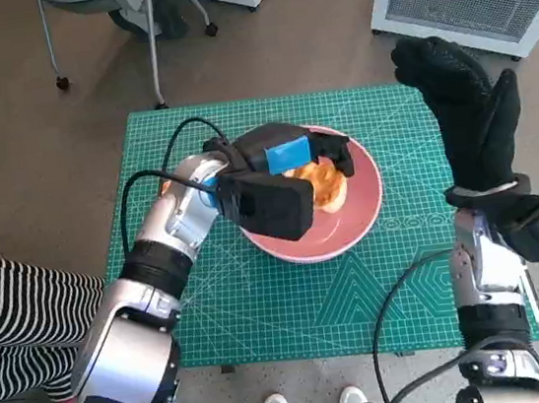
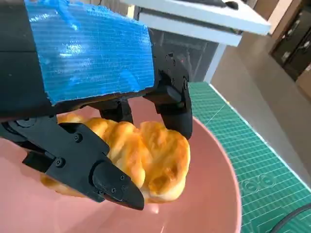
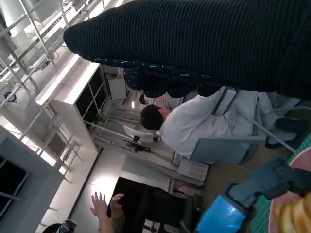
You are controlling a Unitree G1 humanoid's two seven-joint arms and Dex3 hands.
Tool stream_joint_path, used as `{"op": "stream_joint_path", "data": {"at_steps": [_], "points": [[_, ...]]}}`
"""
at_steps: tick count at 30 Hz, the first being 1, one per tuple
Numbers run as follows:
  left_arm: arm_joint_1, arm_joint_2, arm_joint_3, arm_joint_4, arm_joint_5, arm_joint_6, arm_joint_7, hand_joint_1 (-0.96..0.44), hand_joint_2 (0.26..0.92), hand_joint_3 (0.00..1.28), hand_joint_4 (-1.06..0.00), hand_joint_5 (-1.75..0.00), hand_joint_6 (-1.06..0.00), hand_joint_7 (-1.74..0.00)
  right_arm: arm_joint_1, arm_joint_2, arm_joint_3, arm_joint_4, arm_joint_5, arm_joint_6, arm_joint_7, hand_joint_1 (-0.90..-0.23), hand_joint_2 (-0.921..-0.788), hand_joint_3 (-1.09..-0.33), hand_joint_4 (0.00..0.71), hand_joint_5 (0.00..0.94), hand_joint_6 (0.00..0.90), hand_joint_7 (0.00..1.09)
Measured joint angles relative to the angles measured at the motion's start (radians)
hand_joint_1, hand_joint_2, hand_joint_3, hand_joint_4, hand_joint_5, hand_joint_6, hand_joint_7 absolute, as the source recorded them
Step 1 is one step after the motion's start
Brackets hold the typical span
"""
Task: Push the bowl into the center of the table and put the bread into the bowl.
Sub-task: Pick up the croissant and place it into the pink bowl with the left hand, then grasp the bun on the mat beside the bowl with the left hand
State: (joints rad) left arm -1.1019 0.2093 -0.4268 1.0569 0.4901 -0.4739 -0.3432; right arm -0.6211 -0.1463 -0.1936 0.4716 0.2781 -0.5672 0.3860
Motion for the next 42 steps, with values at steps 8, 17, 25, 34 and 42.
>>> {"op": "stream_joint_path", "data": {"at_steps": [8, 17, 25, 34, 42], "points": [[0.001, 0.02, 0.009, -0.039, -0.014, 0.002, -0.063, -0.43, 0.909, 0.01, -0.23, -0.02, -0.27, -0.17, 0.0, 0.0, -0.001, 0.0, 0.0, 0.0, 0.0, -0.732, -0.921, -0.653, 0.188, 0.002, 0.092, 0.41], [0.038, 0.105, 0.086, -0.256, -0.114, 0.01, -0.185, -0.53, 0.916, 0.0, -0.11, 0.0, -0.2, -0.08, 0.0, 0.0, -0.001, 0.0, 0.001, 0.0, 0.0, -0.731, -0.921, -0.652, 0.187, 0.001, 0.092, 0.41], [0.124, 0.25, 0.228, -0.56, -0.286, 0.06, -0.316, -0.5, 0.903, 0.0, -0.11, 0.0, -0.24, -0.07, -0.002, -0.001, 0.0, 0.0, 0.002, 0.001, 0.001, -0.731, -0.921, -0.653, 0.185, 0.0, 0.092, 0.41], [0.249, 0.378, 0.394, -0.747, -0.396, 0.063, -0.311, -0.48, 0.857, 0.0, -0.13, -0.01, -0.28, -0.09, 0.0, -0.001, -0.005, 0.004, 0.004, -0.005, 0.002, -0.729, -0.921, -0.653, 0.185, 0.0, 0.089, 0.41], [0.28, 0.437, 0.424, -0.764, -0.398, 0.107, -0.305, -0.44, 0.802, 0.0, -0.14, -0.01, -0.29, -0.12, -0.001, 0.004, -0.003, 0.016, 0.006, -0.007, 0.004, -0.726, -0.921, -0.653, 0.185, 0.0, 0.089, 0.41]]}}
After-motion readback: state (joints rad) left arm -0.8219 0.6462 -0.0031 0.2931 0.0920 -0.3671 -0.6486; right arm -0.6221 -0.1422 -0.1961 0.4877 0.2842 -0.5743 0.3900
